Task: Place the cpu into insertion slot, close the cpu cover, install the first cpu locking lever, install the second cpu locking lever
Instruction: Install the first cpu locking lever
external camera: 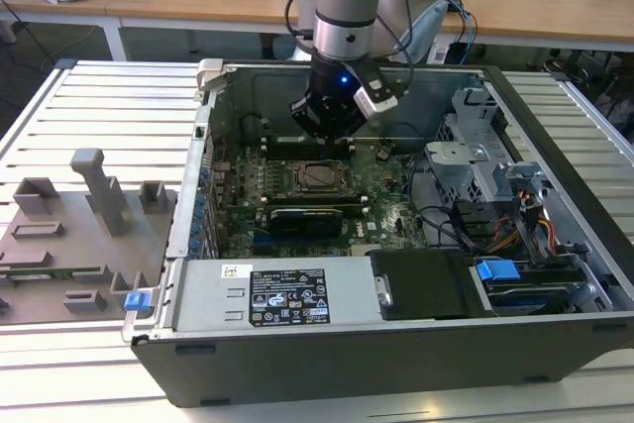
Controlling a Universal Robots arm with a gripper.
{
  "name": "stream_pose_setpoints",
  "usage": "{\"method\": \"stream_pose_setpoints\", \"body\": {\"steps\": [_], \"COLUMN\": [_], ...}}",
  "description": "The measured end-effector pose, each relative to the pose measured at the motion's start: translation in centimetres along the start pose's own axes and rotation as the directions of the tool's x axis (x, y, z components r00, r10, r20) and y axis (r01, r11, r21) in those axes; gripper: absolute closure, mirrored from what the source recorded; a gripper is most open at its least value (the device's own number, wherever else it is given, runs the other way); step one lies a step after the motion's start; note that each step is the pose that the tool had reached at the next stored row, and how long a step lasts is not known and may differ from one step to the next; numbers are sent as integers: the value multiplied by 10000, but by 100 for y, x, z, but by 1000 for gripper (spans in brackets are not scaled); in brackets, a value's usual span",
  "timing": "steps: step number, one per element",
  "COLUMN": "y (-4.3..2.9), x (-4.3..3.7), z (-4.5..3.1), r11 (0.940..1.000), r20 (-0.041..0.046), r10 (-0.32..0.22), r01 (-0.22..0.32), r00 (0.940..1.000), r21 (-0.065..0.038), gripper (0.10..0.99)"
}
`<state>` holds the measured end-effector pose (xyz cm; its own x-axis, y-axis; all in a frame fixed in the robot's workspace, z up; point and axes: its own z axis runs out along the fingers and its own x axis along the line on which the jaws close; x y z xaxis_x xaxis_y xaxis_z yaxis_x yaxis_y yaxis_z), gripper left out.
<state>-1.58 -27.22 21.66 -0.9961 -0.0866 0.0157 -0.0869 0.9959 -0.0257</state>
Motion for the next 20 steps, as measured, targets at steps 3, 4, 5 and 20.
{"method": "stream_pose_setpoints", "body": {"steps": [3,4,5,20], "y": [-1,-1,-1,-4], "x": [0,0,1,1], "z": [-34,-52,-61,-158], "r11": [10000,10000,10000,10000], "r20": [1,0,1,1], "r10": [0,-1,0,0], "r01": [0,1,0,0], "r00": [10000,10000,10000,10000], "r21": [0,1,1,3], "gripper": [980,980,980,980]}}
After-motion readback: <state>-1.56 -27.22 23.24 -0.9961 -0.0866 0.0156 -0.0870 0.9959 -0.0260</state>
